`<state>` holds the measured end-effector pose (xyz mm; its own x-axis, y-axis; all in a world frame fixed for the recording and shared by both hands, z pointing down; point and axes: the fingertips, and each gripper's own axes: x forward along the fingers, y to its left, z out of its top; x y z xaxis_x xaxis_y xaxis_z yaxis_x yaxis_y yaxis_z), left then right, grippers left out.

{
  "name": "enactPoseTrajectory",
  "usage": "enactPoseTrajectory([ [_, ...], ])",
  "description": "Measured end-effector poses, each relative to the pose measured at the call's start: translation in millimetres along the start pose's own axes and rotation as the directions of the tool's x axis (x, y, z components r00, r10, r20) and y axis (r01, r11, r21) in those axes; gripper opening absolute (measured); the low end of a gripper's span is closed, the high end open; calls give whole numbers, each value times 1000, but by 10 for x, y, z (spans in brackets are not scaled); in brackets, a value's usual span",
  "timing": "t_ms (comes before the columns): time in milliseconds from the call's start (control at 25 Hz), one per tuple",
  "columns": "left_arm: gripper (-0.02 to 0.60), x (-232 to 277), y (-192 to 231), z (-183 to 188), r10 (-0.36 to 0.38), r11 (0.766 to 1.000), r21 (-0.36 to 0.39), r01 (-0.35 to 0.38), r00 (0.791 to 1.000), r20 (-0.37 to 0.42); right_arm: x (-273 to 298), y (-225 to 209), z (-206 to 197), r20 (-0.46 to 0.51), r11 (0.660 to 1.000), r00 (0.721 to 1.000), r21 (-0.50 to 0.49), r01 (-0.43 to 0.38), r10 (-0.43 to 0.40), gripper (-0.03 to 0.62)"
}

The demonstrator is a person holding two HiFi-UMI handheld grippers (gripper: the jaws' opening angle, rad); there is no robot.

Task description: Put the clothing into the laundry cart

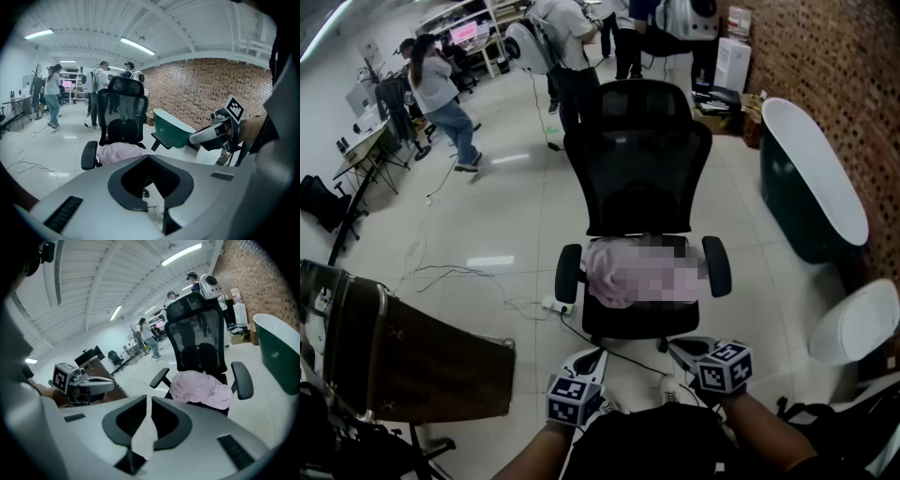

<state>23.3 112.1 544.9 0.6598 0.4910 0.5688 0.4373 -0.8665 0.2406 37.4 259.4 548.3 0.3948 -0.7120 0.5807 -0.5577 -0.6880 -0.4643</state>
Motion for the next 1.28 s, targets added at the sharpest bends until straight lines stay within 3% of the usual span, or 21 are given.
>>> enactPoseTrajectory([
  [800,-2,-363,697,-115,-10,1000,14,10,1000,13,481,398,166,49,997,996,-13,76,-75,52],
  [1280,-2,-163,1003,-70,-11,1000,-11,11,1000,-28,635,-23,492,56,990,988,19,143,-144,54],
])
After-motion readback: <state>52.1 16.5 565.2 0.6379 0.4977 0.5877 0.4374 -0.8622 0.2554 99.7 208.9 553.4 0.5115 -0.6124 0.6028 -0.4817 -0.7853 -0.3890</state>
